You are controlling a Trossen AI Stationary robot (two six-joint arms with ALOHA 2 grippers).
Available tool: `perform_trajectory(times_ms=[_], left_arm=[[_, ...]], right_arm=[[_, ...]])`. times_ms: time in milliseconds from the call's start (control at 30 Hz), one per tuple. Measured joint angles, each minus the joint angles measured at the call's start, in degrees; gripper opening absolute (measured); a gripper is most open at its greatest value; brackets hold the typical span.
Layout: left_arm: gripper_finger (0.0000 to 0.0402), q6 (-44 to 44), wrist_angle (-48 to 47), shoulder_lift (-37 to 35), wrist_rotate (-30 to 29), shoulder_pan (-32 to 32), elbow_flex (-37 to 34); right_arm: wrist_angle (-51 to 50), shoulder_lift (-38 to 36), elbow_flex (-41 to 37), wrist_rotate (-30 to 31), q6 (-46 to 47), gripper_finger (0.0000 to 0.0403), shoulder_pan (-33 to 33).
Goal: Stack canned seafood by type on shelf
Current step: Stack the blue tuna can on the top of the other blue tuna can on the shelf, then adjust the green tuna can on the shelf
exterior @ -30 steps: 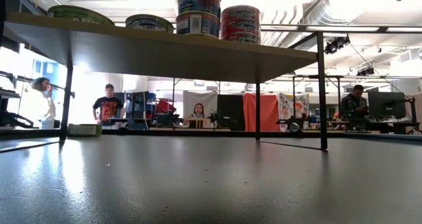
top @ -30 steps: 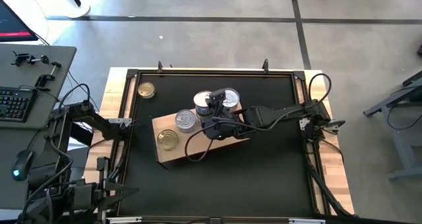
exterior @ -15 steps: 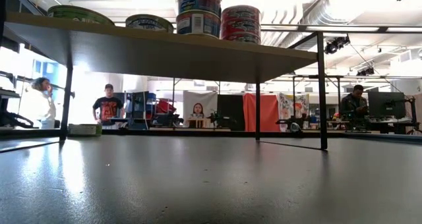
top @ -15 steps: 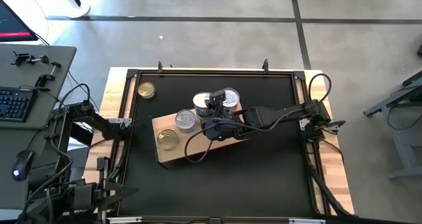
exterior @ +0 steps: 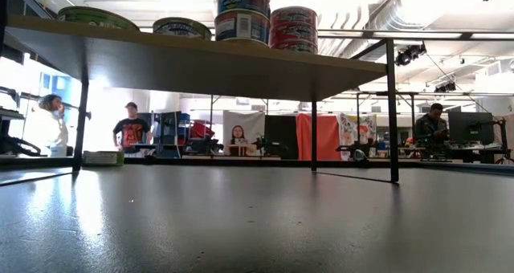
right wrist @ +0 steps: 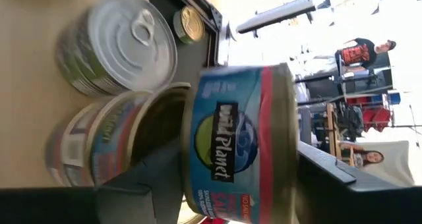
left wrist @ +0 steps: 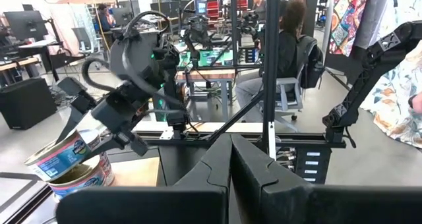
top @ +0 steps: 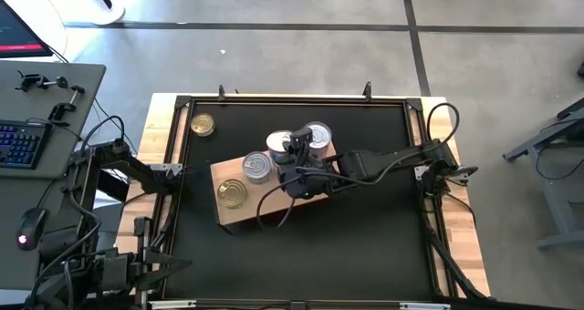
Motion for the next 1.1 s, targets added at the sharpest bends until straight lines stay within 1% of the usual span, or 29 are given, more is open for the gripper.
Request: perform_trajectory(times_ms=[300, 433, 733, 933, 1033, 1100], left_arm=[[0.0, 0.0, 0.0, 0.0, 0.0, 0.0, 0.0], [0.0, 0.0, 0.0, 0.0, 0.0, 0.0, 0.0], [0.0, 1.5, 0.0, 0.0, 0.0, 0.0, 0.0], [0.0, 1.5, -0.1, 0.0, 0.0, 0.2, 0.0], [0.0, 1.5, -0.3, 0.0, 0.0, 0.6, 0.0], [0.0, 1.1, -0.3, 0.0, 0.1, 1.3, 0.0]], right_arm=[[-0.5, 0.0, 1.6, -0.9, 0.4, 0.0267, 1.3], [-0.7, 0.0, 1.6, -0.9, 0.4, 0.0282, 1.9], [-0.7, 0.0, 1.6, -0.9, -0.1, 0.0285, 3.9], [-0.7, 0.0, 1.6, 2.1, -0.5, 0.0284, 5.8], [-0.7, 0.0, 1.6, 2.1, 0.9, 0.0284, 7.3], [-0.7, 0.0, 1.6, 2.1, 4.2, 0.0284, 8.4]])
